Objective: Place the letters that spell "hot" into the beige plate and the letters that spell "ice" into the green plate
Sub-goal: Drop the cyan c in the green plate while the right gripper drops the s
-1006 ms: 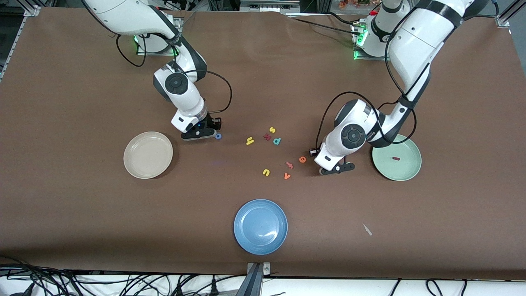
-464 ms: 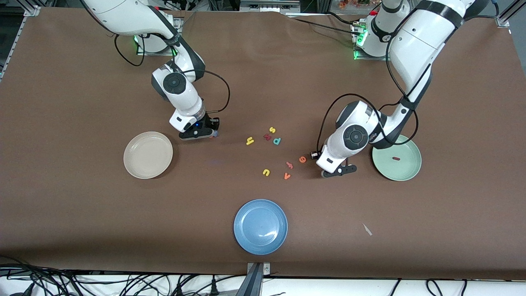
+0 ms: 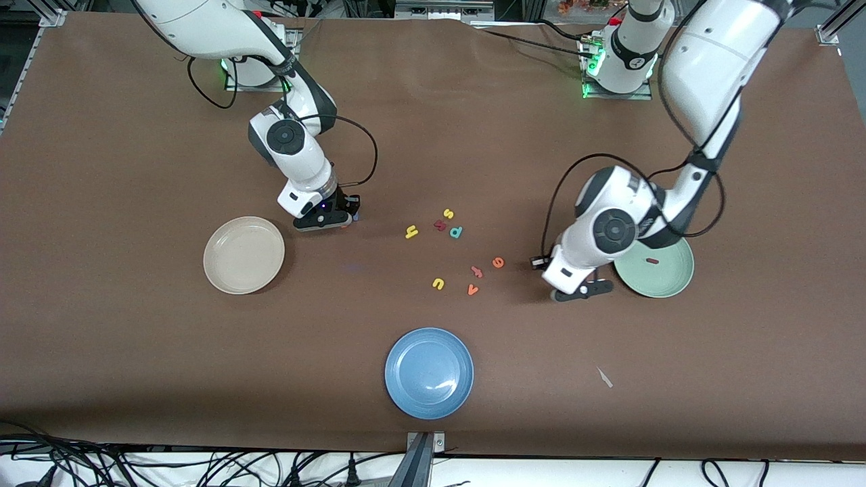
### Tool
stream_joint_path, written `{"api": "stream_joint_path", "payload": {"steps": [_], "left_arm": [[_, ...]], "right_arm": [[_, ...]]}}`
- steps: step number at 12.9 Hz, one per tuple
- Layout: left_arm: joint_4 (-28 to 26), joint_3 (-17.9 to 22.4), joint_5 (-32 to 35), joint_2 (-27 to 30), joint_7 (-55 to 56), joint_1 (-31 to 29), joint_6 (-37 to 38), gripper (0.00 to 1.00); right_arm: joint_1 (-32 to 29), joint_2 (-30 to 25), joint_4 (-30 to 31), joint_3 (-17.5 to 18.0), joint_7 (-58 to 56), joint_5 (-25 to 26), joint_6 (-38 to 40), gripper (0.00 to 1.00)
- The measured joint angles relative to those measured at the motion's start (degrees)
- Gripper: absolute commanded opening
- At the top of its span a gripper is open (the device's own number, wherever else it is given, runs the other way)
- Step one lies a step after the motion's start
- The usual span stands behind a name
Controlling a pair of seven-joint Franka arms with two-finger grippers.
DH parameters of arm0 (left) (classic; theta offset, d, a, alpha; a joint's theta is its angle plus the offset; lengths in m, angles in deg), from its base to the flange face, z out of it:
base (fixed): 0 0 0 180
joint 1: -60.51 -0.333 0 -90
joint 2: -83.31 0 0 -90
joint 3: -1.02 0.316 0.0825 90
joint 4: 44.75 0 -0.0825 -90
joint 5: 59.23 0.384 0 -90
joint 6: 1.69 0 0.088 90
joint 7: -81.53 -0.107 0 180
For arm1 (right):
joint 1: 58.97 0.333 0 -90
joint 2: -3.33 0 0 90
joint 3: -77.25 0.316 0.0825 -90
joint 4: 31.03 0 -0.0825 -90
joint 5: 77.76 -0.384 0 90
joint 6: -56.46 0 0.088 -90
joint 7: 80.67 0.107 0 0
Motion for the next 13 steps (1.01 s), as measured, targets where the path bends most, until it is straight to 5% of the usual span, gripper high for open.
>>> {"api": "stream_joint_path", "payload": {"steps": [5,6,7,8,13], "left_arm": [[-1.8,0.5,0.1,3.0,-21.1,-12.8,10.3,0.08],[-2.7,0.5,0.1,2.8,-23.3,-14.6,10.4,0.20],[-3.6,0.5,0.1,2.5,-24.7,-15.8,10.4,0.46],[-4.1,0.5,0.1,2.2,-25.3,-16.4,10.3,0.99],[-3.8,-1.3,0.1,2.1,-25.2,-16.5,10.1,1.00]], "right_arm": [[0.0,-0.2,-0.1,0.0,0.0,0.0,-0.2,0.08],[-0.2,-0.5,-0.2,-0.1,-0.1,0.0,-0.2,0.08],[-0.7,-1.2,-0.2,-0.2,-0.1,0.0,0.1,0.08],[-1.5,-2.4,-0.3,-0.3,-0.6,0.0,1.1,0.08],[-11.4,-9.8,-0.4,-0.6,-13.4,0.0,9.4,0.09]]}}
